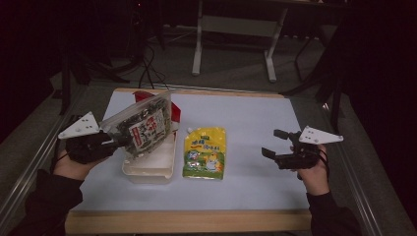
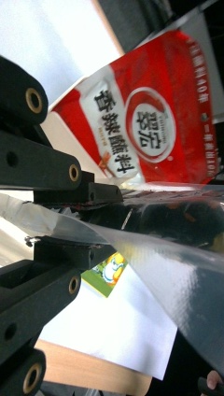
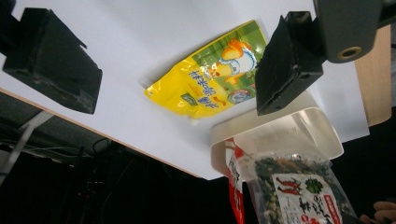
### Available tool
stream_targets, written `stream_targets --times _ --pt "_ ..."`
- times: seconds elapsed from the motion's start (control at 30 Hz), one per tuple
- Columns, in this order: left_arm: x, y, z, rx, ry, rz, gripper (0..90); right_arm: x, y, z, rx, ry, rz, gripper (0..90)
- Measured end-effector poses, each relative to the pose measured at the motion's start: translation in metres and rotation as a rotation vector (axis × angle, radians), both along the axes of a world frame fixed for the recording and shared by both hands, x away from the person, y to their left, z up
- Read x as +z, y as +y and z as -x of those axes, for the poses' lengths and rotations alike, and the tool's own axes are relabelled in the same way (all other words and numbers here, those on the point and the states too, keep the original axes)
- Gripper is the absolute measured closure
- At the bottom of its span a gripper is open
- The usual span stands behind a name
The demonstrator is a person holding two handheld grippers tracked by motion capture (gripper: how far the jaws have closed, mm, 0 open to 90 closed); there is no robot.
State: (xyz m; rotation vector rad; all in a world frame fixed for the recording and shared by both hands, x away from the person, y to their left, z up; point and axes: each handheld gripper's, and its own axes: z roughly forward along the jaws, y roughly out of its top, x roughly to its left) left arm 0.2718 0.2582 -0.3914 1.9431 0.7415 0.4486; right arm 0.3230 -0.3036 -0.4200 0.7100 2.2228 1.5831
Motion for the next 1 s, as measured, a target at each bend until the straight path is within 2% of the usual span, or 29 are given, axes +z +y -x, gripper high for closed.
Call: stream_targets --times 0.13,0.23,0.33,0.57,0.7,0.9,0.97,1.0 --pt "-0.005 -0.003 -0.002 -0.011 0.021 0.0 79.2 0.0 -0.001 0.0 0.0 0.001 -0.001 14.5" --pt "-0.008 -0.005 -0.004 -0.014 0.036 -0.033 79.2 0.0 -0.001 0.0 0.0 0.004 0.001 14.6" --pt "-0.012 -0.006 -0.008 -0.022 0.054 -0.042 79.2 0.0 -0.001 0.0 0.0 0.003 0.0 14.5" --pt "-0.019 -0.005 -0.017 -0.011 0.067 -0.051 79.1 -0.002 0.001 0.0 0.003 0.005 0.009 14.5" --pt "-0.024 -0.002 -0.021 -0.013 0.077 -0.033 79.1 -0.003 0.001 0.001 0.004 0.008 0.008 14.5" --pt "-0.03 0.004 -0.025 -0.005 0.066 0.0 79.1 -0.005 0.002 0.001 0.006 0.008 0.012 14.6" --pt "-0.031 0.003 -0.025 -0.003 0.065 -0.004 79.1 -0.005 0.002 0.001 0.006 0.009 0.012 14.5" --pt "-0.037 0.0 -0.026 -0.014 0.078 -0.042 79.1 -0.005 0.001 0.001 0.005 0.008 0.013 14.5"
